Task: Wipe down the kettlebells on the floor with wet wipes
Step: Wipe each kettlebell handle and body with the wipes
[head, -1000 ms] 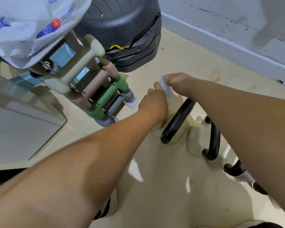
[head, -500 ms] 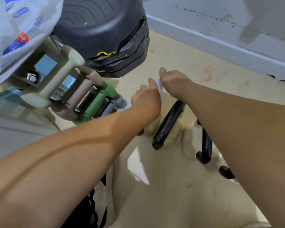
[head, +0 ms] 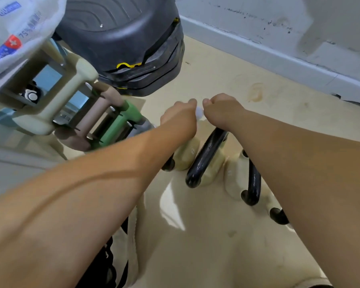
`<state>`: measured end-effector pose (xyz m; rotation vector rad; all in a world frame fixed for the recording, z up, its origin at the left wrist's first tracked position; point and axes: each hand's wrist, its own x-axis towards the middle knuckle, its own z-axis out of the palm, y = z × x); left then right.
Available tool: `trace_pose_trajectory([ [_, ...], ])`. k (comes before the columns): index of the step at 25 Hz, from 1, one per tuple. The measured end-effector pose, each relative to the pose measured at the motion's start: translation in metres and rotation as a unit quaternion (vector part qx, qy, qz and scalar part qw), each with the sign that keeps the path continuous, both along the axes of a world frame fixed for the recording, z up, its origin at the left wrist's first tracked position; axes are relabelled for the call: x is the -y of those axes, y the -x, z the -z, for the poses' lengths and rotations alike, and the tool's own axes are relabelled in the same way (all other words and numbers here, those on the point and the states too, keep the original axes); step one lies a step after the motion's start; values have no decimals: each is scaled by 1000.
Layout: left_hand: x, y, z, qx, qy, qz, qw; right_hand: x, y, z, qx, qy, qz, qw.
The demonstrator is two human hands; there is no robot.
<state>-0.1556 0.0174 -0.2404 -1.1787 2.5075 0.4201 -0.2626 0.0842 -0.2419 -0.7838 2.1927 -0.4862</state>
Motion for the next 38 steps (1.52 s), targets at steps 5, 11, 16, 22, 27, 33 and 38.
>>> trace_pose_trajectory([
  [5, -74, -112, 28, -279, -26, -144, 949, 7, -15, -7, -13, 25, -71, 997],
  [11, -48, -98, 27, -177, -37, -145, 973, 10, -33, -13, -54, 41, -120, 990],
  [16, -21, -68, 16, -156, -54, -93, 982, 16, -31, -8, -55, 29, -128, 990],
  [22, -66, -128, 47, -243, -9, -138, 960, 22, -33, -11, -89, 30, -153, 984],
  [27, -29, -132, 42, -248, 44, -86, 964, 21, -34, -7, -76, 65, -150, 984],
  [33, 21, -105, 24, -87, 109, -51, 989, 32, -36, -7, -49, 53, -71, 995],
  [38, 33, -52, 29, -62, 132, 25, 989, 42, -40, -7, -35, 50, -31, 998],
])
